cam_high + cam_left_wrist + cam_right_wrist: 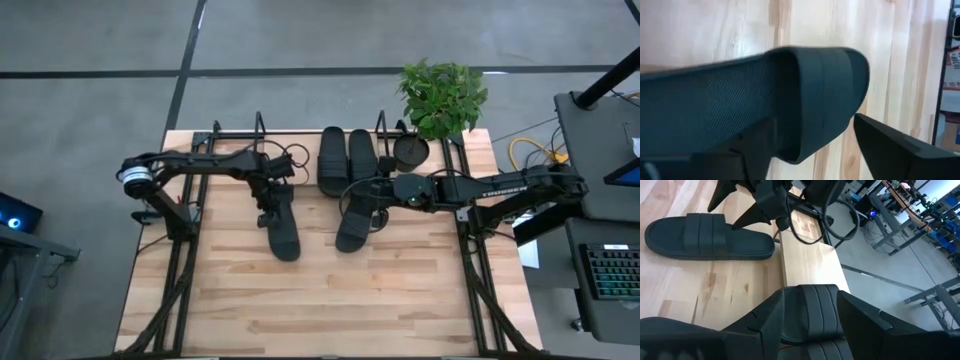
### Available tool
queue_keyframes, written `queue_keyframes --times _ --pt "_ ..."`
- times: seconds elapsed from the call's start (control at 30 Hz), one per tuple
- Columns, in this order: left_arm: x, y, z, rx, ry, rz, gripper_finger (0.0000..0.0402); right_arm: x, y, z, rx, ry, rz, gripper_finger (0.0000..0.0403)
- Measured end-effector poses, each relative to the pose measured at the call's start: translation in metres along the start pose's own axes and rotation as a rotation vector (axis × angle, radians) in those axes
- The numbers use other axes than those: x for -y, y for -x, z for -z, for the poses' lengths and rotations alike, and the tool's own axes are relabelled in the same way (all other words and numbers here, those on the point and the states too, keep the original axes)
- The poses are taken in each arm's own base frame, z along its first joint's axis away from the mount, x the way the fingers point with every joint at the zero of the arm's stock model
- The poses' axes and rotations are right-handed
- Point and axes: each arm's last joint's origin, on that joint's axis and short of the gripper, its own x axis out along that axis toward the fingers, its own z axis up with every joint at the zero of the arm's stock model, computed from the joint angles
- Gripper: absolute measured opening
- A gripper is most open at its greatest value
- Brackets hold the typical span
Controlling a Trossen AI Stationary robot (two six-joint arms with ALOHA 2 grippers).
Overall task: Pick and place slides into the shelf
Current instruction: Put the top left black slides on the shelf
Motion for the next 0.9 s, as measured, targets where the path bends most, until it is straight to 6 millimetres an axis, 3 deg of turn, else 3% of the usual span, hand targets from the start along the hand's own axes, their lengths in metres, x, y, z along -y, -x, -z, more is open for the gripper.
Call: queue_keyframes --times 0.17,0.47,0.6,0.8,0.9 --pt "-0.004 -0.012 -0.001 -0.03 0.065 0.076 0.0262 0.0 0.0 0.0 0.0 0.0 0.0 0.0173" --pt "-0.01 -0.028 -0.002 -0.08 0.094 0.105 0.0224 0.0 0.0 0.0 0.0 -0.003 0.0 0.0173" --pt "-0.01 -0.028 -0.002 -0.076 0.053 0.107 0.0171 0.0 0.0 0.0 0.0 -0.006 0.0 0.0173" --pt "-0.006 -0.024 -0.002 -0.059 0.006 0.128 0.0026 0.0 0.0 0.0 0.0 -0.011 0.0 0.0173" --pt "-0.004 -0.02 -0.002 -0.051 -0.005 0.135 0.0009 0.0 0.0 -0.001 0.006 -0.013 0.0 0.0173"
